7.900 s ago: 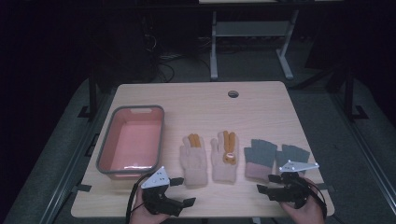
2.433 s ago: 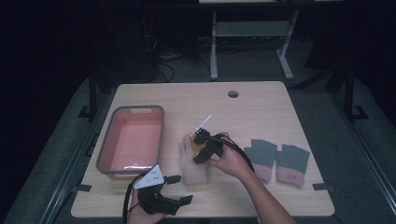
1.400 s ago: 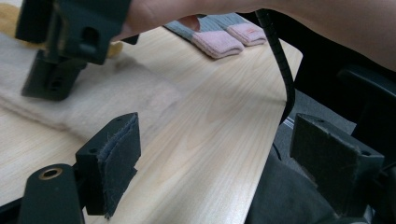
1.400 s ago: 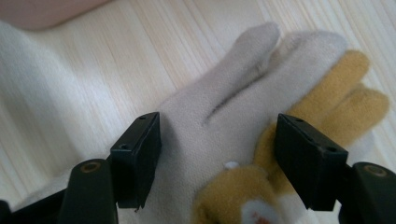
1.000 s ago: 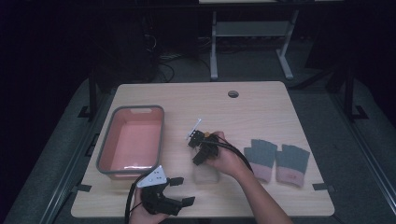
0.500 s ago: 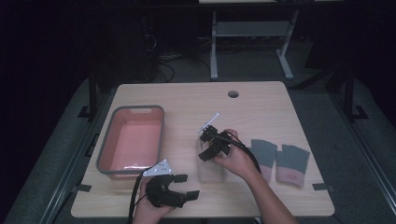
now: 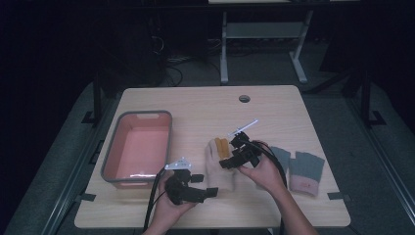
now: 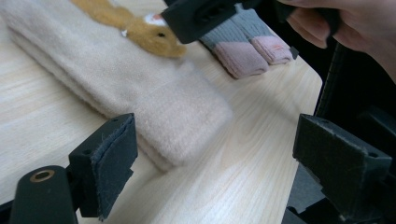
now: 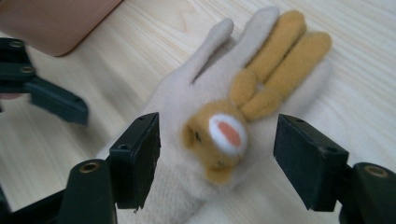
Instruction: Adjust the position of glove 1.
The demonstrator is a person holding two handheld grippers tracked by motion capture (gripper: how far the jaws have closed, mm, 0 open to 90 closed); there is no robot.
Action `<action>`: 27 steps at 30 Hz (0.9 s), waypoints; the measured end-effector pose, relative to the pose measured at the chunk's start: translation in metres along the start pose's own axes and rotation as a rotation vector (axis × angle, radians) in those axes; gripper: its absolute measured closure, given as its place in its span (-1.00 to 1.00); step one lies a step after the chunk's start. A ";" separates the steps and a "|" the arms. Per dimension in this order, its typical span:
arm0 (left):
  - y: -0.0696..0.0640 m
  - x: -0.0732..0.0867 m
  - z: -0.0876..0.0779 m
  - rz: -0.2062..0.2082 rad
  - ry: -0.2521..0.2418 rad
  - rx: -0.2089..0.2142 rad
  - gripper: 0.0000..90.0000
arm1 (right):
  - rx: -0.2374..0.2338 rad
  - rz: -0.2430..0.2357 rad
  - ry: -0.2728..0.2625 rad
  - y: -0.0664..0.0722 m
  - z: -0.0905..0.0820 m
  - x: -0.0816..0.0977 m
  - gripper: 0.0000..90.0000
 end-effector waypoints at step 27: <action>0.028 -0.001 0.029 -0.226 0.111 -0.042 -0.16 | -0.134 0.252 0.003 -0.021 0.025 0.034 -0.25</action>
Point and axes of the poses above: each handheld gripper's, and its own axes: z roughly forward along the jaws, x roughly out of its underside, y roughly to its left, the point moved 3 cm from there along z, roughly forward along the jaws, and after that the axes turned 4 degrees about z, right-handed, at the moved point
